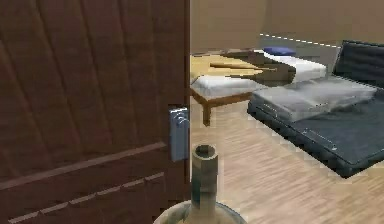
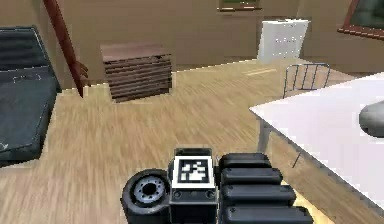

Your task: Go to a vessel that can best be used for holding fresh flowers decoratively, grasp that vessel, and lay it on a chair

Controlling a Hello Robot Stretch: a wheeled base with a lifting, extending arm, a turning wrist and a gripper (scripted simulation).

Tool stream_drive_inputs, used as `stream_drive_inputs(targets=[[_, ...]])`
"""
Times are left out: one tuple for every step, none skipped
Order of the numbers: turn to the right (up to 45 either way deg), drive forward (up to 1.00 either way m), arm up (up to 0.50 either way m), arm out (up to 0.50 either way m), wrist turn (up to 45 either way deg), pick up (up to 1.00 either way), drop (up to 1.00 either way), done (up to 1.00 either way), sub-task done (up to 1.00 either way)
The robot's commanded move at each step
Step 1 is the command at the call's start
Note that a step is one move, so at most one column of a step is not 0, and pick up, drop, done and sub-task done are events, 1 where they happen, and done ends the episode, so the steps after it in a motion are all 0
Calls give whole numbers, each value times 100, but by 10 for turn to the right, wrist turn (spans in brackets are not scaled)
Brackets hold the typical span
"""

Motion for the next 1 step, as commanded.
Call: stream_drive_inputs(targets=[[450, 0, 0, 0, 0, 0, 0, 0, 0]])
